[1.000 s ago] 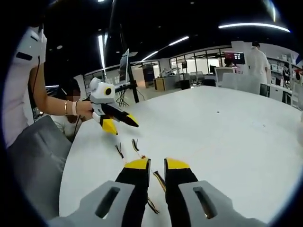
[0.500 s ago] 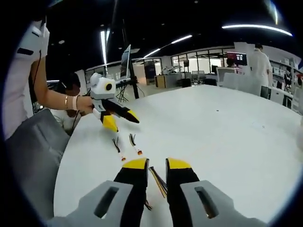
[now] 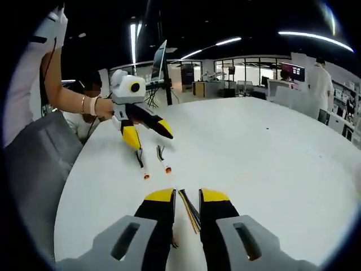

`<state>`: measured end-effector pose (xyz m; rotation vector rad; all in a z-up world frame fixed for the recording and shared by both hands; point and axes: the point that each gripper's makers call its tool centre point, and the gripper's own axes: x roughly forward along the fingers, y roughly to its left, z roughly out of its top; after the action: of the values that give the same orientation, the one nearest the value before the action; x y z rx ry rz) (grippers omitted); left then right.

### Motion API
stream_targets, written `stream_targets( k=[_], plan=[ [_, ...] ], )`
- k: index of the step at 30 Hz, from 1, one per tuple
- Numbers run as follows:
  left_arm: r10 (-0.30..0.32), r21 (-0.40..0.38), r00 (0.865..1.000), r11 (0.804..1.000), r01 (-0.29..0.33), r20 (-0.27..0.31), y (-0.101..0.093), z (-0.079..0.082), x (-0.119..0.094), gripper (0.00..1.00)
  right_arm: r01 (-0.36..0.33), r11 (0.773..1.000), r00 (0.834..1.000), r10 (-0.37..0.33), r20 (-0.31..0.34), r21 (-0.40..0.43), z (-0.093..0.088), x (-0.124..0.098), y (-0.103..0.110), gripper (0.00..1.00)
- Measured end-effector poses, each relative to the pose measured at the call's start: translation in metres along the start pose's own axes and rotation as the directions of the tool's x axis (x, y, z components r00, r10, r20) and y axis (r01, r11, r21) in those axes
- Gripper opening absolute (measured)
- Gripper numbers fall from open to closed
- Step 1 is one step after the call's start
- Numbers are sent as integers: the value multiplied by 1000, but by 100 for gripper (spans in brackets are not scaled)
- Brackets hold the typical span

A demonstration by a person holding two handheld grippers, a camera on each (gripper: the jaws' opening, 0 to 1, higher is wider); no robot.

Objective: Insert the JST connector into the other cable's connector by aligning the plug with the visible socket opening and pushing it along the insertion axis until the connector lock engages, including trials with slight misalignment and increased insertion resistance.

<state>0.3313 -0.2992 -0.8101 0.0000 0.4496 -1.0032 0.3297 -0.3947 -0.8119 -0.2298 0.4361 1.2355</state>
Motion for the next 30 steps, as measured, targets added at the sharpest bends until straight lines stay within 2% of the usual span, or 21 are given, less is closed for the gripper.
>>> stream_targets(
  k=[2, 4, 7, 12, 18, 30],
  plan=[
    [-5, 4, 1000, 1000, 5, -1, 0, -1, 2, 40, -9, 1000, 1000, 10, 11, -6, 2, 3, 1, 14],
    [0, 52, 1000, 999, 0, 0, 2, -2, 5, 37, -16, 1000, 1000, 16, 15, -9, 3, 6, 2, 14],
    [-8, 75, 1000, 997, 8, -8, 3, -4, 8, 33, -28, 999, 1000, 28, 10, -26, 0, 12, 3, 14],
    [-19, 61, 1000, 998, 19, -3, 5, -6, 12, 32, -40, 999, 999, 40, 7, -37, -3, 17, 4, 14],
    [-23, 57, 1000, 998, 23, 1, 7, -9, 18, 23, -40, 998, 999, 41, 12, -41, -4, 20, 3, 13],
    [-51, 81, 999, 995, 50, 9, 5, -10, 25, 20, -58, 998, 997, 58, 56, -3, -12, 24, -2, 12]
  ],
)
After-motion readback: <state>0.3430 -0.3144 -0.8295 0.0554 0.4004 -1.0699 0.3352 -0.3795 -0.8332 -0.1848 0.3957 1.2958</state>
